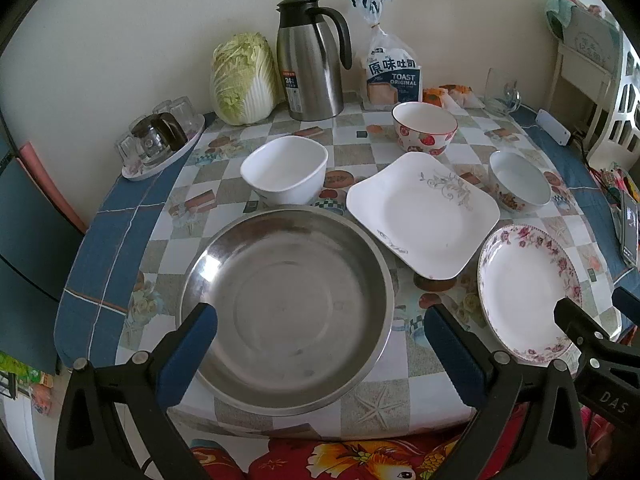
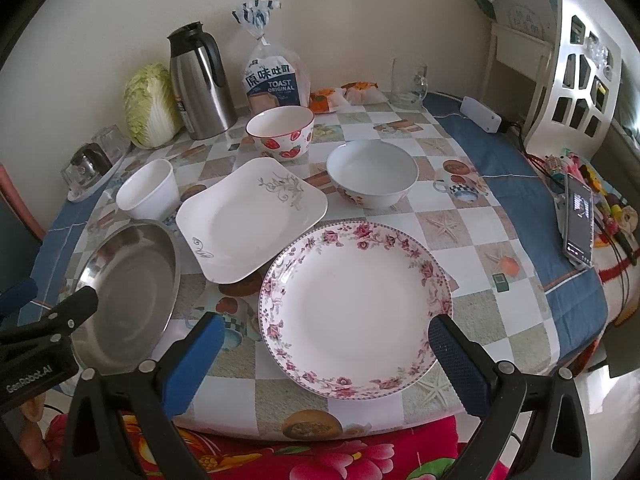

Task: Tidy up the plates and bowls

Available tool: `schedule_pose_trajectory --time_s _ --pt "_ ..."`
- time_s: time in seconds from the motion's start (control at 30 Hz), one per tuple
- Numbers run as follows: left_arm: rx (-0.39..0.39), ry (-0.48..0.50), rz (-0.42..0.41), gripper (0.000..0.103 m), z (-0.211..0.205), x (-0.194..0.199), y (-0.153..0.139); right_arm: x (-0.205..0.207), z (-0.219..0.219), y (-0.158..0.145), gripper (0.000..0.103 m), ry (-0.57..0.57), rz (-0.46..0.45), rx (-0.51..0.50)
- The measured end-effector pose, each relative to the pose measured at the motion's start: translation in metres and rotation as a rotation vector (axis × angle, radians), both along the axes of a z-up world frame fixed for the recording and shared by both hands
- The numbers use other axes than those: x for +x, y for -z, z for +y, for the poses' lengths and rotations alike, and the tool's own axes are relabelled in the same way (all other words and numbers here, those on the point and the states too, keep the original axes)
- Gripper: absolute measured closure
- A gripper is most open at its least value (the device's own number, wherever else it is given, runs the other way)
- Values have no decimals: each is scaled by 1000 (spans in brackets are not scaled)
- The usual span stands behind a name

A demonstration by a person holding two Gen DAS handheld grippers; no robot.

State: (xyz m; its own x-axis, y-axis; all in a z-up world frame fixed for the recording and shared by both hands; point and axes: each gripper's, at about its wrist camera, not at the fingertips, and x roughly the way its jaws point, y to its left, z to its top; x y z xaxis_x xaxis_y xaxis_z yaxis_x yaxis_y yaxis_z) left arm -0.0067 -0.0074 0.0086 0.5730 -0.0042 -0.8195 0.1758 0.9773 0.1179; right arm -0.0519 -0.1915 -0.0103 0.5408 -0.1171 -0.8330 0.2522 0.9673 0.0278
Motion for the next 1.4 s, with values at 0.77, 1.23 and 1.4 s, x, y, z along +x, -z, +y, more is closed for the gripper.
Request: schedule_pose_trajectory --time_s 0.77,1.23,1.4 --pt "1 1 -1 0 0 0 0 -1 1 -1 0 -3 -8 1" --pt "-4 -12 17 0 4 3 3 1 0 -1 0 0 -1 4" --pt "-45 -34 25 0 11 15 1 8 2 -2 0 -14 6 19"
